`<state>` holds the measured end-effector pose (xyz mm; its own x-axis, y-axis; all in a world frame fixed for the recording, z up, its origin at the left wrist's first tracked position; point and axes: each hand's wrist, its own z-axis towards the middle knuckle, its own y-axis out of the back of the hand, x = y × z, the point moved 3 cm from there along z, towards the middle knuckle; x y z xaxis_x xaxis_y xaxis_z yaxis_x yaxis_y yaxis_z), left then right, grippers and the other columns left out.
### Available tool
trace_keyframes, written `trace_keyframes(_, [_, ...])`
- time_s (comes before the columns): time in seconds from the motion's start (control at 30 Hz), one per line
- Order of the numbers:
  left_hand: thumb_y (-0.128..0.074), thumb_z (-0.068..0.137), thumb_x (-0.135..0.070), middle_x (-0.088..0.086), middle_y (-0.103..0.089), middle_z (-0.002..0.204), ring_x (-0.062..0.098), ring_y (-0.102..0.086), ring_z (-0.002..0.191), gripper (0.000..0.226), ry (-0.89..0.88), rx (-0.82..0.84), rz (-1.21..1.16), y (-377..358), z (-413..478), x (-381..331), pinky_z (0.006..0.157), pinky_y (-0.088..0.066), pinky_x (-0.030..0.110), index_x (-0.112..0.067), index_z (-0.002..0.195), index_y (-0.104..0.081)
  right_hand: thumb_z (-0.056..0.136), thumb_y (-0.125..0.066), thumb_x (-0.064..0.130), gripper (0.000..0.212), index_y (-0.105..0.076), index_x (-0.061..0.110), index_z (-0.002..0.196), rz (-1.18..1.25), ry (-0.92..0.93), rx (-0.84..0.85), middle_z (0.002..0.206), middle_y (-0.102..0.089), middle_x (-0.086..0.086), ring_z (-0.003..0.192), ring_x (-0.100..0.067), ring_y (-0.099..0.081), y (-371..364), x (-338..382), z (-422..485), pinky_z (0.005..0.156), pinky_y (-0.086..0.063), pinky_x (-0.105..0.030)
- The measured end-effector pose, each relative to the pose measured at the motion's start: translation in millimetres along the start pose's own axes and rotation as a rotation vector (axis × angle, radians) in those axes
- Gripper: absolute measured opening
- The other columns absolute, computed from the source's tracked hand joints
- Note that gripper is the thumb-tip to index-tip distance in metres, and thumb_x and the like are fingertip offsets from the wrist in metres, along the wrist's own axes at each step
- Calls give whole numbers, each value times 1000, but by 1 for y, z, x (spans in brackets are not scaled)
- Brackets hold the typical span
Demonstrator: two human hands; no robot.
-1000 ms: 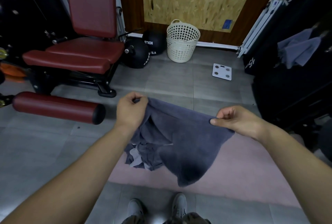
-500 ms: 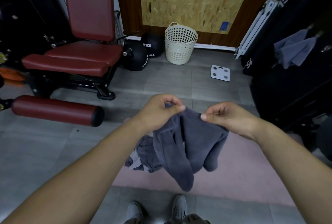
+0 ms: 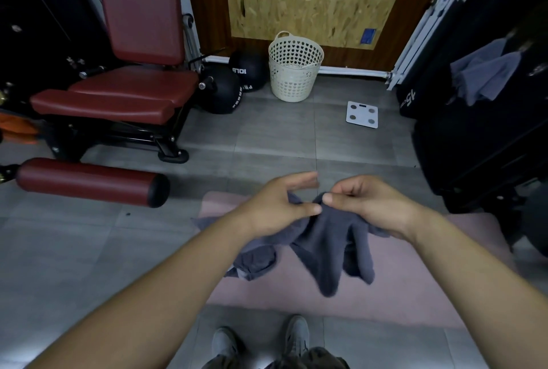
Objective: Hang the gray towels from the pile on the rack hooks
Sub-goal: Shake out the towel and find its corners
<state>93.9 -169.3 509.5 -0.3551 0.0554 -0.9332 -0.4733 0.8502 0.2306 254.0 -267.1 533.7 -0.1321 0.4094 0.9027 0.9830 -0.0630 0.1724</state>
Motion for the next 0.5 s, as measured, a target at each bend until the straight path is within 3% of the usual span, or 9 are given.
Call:
trace_keyframes(0.1, [-74,89,-15,-11,-73,101,1,-67,97,17,-34,77,-85,2,1,-9,93,-49,20,-24,103,-73,80,-81,43,48,-67,-2,82,50,24,14,75,-63,-12,68,-18,-57,2,10,0,62,-46,-23])
trace_keyframes(0.17, [-73,90,-14,-6,-72,89,4,-65,85,5,-27,43,-94,10,2,-8,86,-50,19,-20,90,-73,81,-80,43,43,-69,1,79,-6,-2,7,70,-64,-6,65,-13,-58,11,12,-3,59,-45,-21])
trace_keyframes(0.23, [-71,91,-14,-3,-73,90,7,-66,87,7,-17,7,-143,18,2,-4,87,-51,21,-19,87,-73,81,-78,39,32,-69,11,71,-127,-54,4,62,-63,1,57,-8,-56,19,9,-6,54,-43,-17])
trace_keyframes(0.33, [-65,95,-11,9,-71,89,16,-66,81,9,27,-102,-331,29,3,2,79,-53,27,-11,88,-70,81,-79,41,33,-68,12,72,-270,-128,-14,64,-64,2,60,-8,-57,34,0,-10,58,-45,-19])
trace_keyframes(0.5, [-63,96,-10,18,-67,86,23,-63,75,12,103,-294,-503,40,2,14,76,-52,32,-1,91,-69,80,-74,41,41,-66,1,84,-87,-172,-30,76,-64,-9,72,-20,-57,53,-17,-19,67,-45,-31])
